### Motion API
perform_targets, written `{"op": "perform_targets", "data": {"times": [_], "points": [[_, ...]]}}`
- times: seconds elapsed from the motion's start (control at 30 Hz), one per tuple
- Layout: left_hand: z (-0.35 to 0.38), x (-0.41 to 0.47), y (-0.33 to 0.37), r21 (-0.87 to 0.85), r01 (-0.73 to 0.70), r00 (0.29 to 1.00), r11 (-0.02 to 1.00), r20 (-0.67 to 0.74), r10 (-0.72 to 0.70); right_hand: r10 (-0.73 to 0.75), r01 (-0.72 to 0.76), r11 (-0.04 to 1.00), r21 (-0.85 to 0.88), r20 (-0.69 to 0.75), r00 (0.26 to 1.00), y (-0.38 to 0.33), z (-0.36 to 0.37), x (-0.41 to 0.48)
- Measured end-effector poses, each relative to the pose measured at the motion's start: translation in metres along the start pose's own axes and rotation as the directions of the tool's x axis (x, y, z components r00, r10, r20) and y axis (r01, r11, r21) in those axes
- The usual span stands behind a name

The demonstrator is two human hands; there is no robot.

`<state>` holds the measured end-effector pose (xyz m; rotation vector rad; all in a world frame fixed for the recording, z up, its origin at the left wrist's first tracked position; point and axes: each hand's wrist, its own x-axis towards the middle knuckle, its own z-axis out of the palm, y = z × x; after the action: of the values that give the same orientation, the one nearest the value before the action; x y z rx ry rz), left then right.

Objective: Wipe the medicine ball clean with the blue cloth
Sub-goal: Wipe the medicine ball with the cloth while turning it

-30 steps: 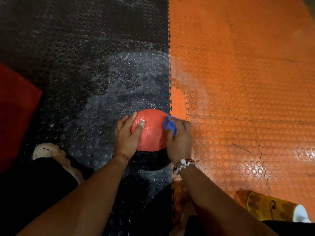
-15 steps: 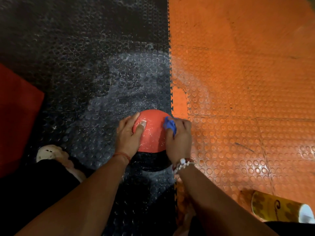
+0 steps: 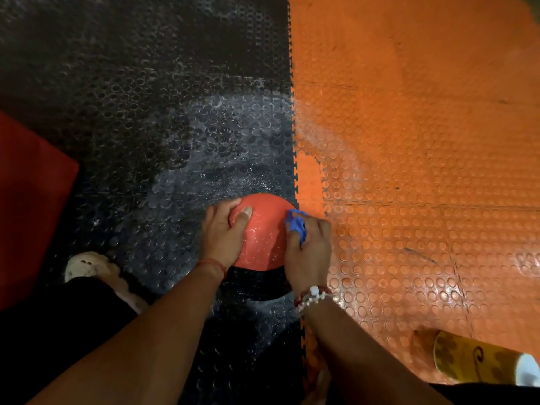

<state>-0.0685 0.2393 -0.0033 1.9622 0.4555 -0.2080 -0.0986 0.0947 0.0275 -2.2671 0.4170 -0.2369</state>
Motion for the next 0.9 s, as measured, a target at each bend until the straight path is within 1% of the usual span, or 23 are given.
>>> {"op": "perform_targets", "data": {"times": [0.03,0.07,0.13,0.2,0.27,0.33,0.4,0.47,0.53,0.57,0.6,0.63,0.7,0.77,0.9], "points": [[0.000,-0.001,-0.002,0.005,-0.005,1.000,1.000,0.005,0.005,0.011,-0.011,1.000,-0.013,0.016,1.000,0.002,0.000,0.010],[0.000,-0.002,-0.004,0.011,-0.006,1.000,1.000,0.010,0.005,0.054,-0.053,0.998,-0.022,0.030,0.998,0.008,0.000,0.020],[0.000,-0.002,-0.005,0.014,0.000,1.000,1.000,0.015,0.000,0.173,-0.172,0.985,-0.031,0.064,0.983,0.023,0.000,0.036],[0.000,-0.003,-0.005,-0.004,0.009,1.000,1.000,0.029,-0.009,0.274,-0.277,0.960,0.032,0.080,0.958,0.040,0.001,0.041],[0.000,-0.004,-0.006,-0.018,0.013,0.999,1.000,0.038,-0.012,0.380,-0.383,0.920,0.086,0.051,0.924,0.047,0.000,0.033],[-0.001,-0.004,-0.005,-0.003,0.021,0.999,1.000,0.029,-0.021,0.407,-0.404,0.911,0.089,-0.027,0.913,0.045,-0.001,0.014],[-0.001,-0.001,0.000,0.025,0.039,0.999,0.999,0.024,-0.040,0.335,-0.330,0.942,0.068,-0.072,0.940,0.032,0.000,-0.007],[0.000,0.005,0.006,0.056,0.061,0.998,0.997,0.019,-0.062,0.172,-0.169,0.983,0.071,-0.043,0.984,0.015,0.001,-0.018],[0.001,0.008,0.009,0.092,0.057,0.998,0.994,0.011,-0.059,-0.007,0.007,0.999,0.052,0.004,1.000,0.003,0.000,-0.016],[0.002,0.007,0.010,0.109,0.045,0.999,0.993,0.006,-0.046,-0.056,0.055,0.998,0.036,0.025,0.998,0.001,-0.001,-0.009],[0.003,0.005,0.011,0.124,0.032,0.999,0.992,0.002,-0.032,-0.061,0.060,0.998,0.018,0.042,0.997,0.001,-0.002,-0.001],[0.004,0.004,0.011,0.136,0.020,1.000,0.991,0.000,-0.020,-0.028,0.028,1.000,0.001,0.058,0.998,0.003,-0.003,0.008],[0.004,0.001,0.009,0.143,0.012,1.000,0.990,-0.002,-0.011,0.109,-0.109,0.994,-0.013,0.093,0.990,0.018,-0.003,0.024],[0.004,-0.001,0.007,0.126,0.014,1.000,0.992,-0.002,-0.013,0.235,-0.237,0.971,0.012,0.101,0.967,0.034,-0.003,0.030],[0.001,-0.006,0.002,0.102,-0.004,1.000,0.995,0.010,0.003,0.463,-0.465,0.876,0.127,0.044,0.885,0.046,-0.002,0.016]]}}
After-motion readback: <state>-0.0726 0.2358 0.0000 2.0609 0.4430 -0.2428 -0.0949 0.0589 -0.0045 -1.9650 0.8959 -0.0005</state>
